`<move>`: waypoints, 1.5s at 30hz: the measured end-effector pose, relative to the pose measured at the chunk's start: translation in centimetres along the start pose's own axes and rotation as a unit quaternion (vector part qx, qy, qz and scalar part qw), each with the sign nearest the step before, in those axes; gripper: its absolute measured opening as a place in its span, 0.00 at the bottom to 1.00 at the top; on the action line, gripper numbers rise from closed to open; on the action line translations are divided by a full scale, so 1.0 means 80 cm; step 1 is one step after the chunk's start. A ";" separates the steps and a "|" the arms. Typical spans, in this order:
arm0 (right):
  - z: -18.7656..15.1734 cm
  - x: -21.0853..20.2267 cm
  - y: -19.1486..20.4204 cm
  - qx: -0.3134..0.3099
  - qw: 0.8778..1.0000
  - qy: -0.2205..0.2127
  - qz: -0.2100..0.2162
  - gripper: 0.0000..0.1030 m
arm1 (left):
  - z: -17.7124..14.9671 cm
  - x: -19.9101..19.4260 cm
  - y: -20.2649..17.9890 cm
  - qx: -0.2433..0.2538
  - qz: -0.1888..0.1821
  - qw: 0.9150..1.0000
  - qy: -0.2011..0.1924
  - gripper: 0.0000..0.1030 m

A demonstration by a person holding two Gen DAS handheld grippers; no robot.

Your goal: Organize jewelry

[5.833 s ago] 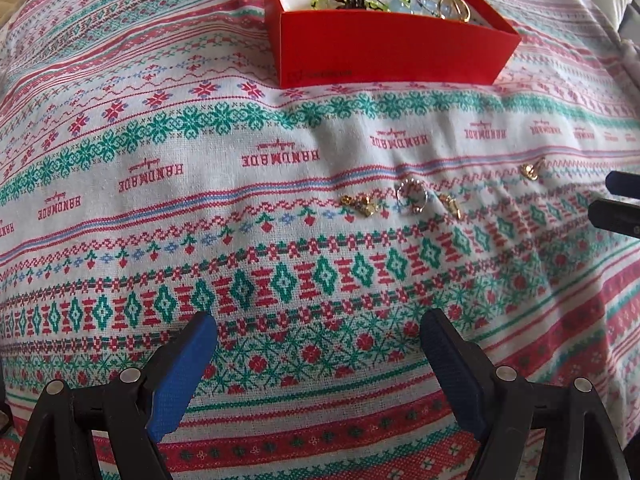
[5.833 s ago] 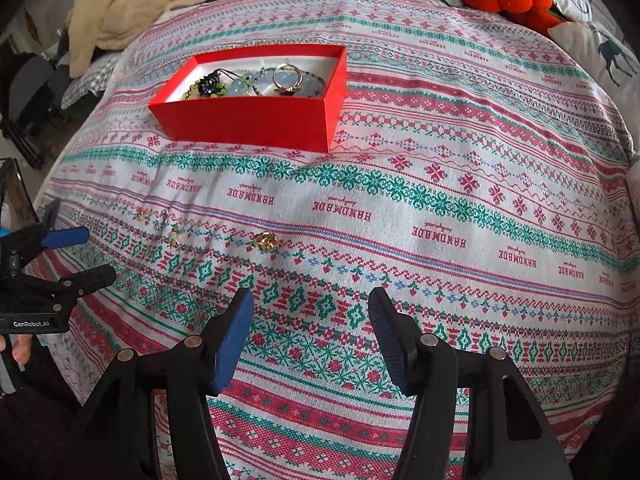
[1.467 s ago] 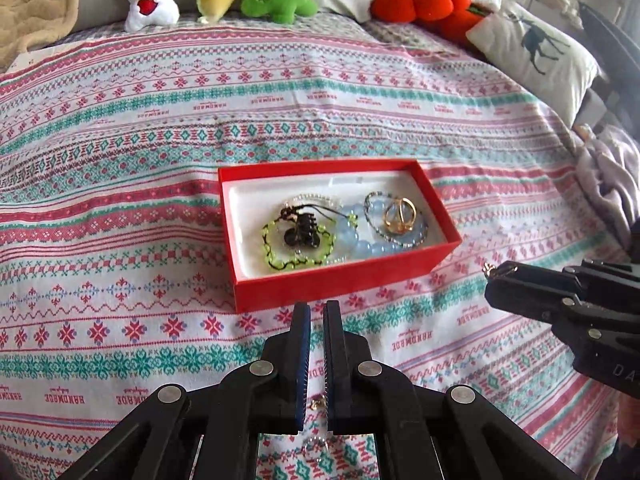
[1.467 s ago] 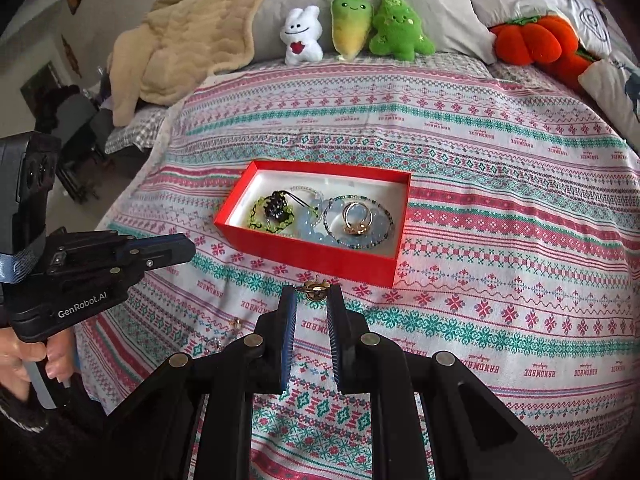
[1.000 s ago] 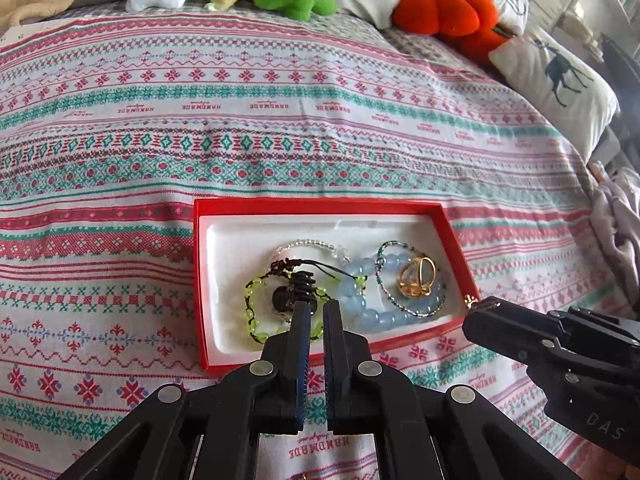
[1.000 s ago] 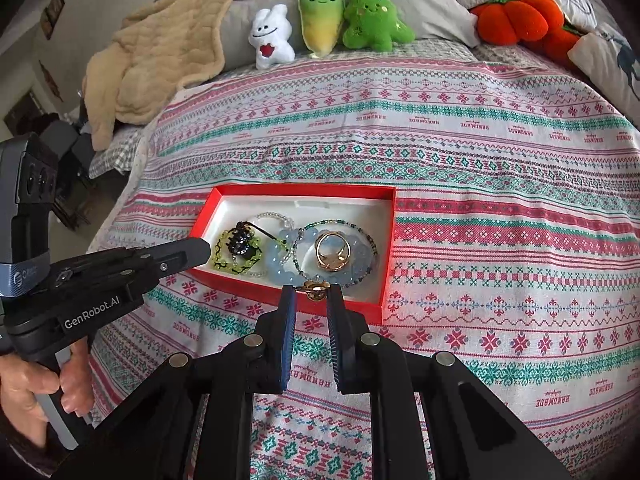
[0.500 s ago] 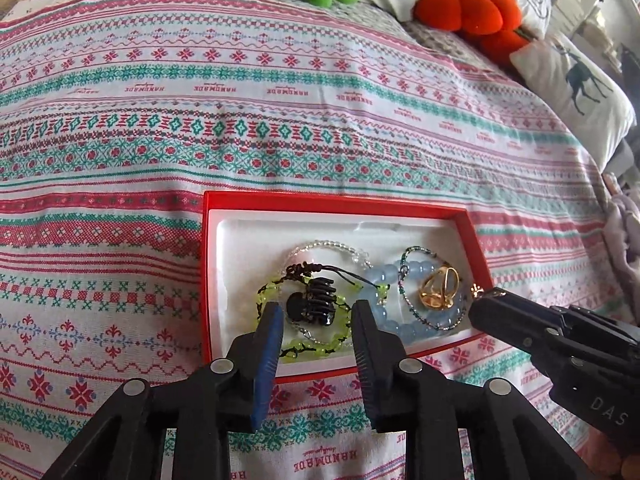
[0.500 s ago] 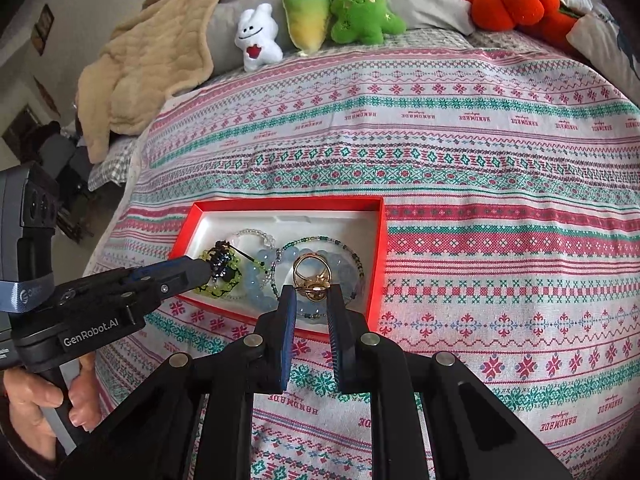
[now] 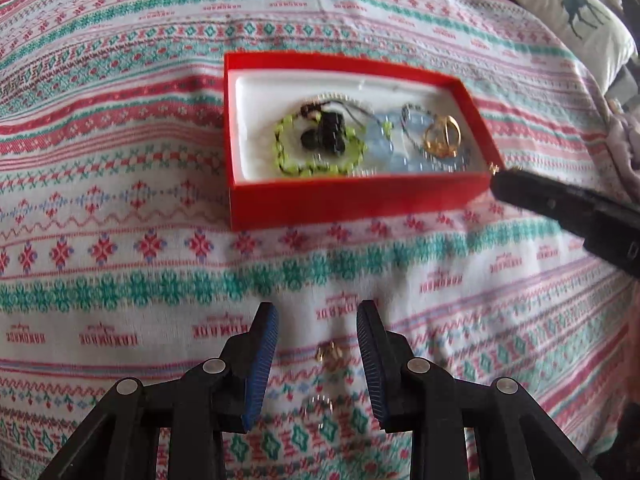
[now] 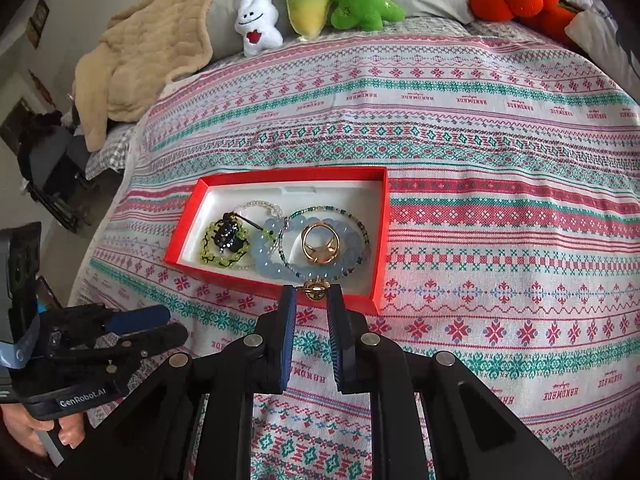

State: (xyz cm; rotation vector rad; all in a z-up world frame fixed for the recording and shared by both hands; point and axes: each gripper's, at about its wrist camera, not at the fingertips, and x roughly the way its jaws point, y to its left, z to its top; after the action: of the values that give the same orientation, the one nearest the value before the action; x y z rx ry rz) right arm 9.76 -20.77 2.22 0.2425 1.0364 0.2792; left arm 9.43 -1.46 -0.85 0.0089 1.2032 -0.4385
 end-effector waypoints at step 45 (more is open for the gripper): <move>-0.016 -0.032 0.028 -0.045 0.999 -0.018 -0.003 0.16 | 0.025 -0.040 -0.053 0.102 0.038 0.988 -0.106 0.11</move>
State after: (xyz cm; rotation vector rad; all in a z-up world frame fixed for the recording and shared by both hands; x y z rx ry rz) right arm 7.19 -19.46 4.40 0.1625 0.9873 0.3142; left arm 8.94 -4.76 3.72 0.1790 0.9426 -0.4812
